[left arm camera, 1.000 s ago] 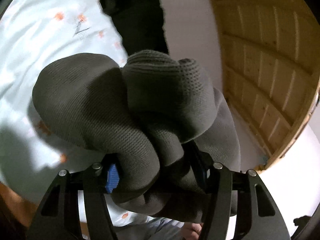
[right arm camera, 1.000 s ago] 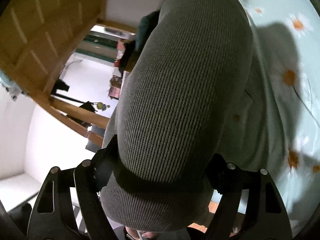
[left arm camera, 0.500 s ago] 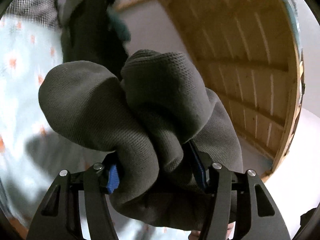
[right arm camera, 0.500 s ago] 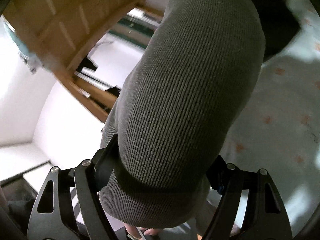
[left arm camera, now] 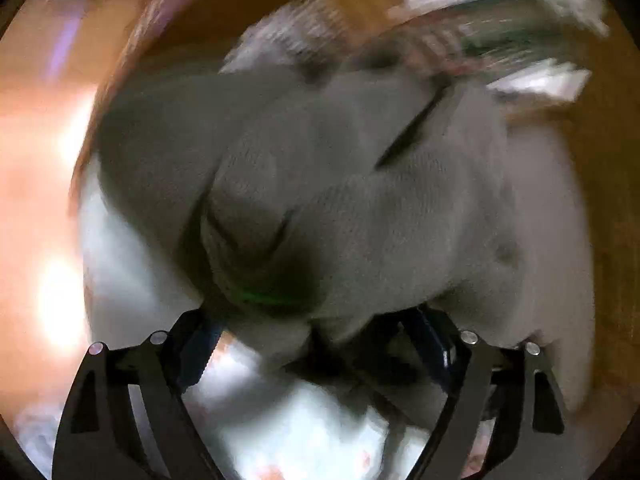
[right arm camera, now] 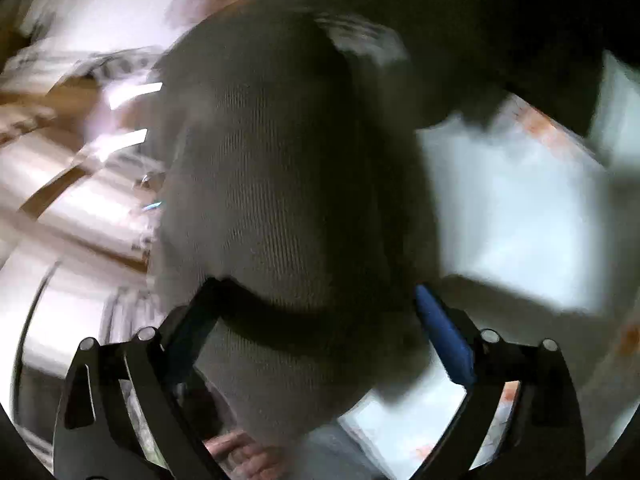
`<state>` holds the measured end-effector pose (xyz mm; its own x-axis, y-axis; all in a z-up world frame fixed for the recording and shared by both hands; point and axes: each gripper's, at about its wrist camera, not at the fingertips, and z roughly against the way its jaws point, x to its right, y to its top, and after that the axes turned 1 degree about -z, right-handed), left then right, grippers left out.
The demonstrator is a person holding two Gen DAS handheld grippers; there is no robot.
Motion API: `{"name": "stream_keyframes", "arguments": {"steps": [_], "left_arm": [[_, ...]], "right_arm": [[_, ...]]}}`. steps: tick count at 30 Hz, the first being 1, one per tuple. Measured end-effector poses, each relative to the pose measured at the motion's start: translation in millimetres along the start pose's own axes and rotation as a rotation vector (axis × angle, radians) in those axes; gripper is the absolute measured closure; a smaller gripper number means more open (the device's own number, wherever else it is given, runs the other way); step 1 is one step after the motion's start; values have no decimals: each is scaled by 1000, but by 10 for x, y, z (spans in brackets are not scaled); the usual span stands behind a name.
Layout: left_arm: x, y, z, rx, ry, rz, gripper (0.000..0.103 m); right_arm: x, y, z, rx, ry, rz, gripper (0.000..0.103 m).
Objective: Fold large clothes
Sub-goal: 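Set the hoodie bundle on the checkered blanket and open both tools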
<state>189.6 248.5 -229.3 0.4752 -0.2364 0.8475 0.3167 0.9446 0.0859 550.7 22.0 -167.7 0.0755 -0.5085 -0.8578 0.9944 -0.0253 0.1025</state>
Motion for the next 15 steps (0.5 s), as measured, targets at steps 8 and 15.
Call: {"name": "stream_keyframes", "arguments": {"steps": [8,15], "left_arm": [[181,-174,228,110,40,-203,6],[1181,-777,542,188,148,-743,6]], "right_arm": [[-301,-515,663,380,-180,312,3],[-564,-1108,1009,417,-523,551,3]]}}
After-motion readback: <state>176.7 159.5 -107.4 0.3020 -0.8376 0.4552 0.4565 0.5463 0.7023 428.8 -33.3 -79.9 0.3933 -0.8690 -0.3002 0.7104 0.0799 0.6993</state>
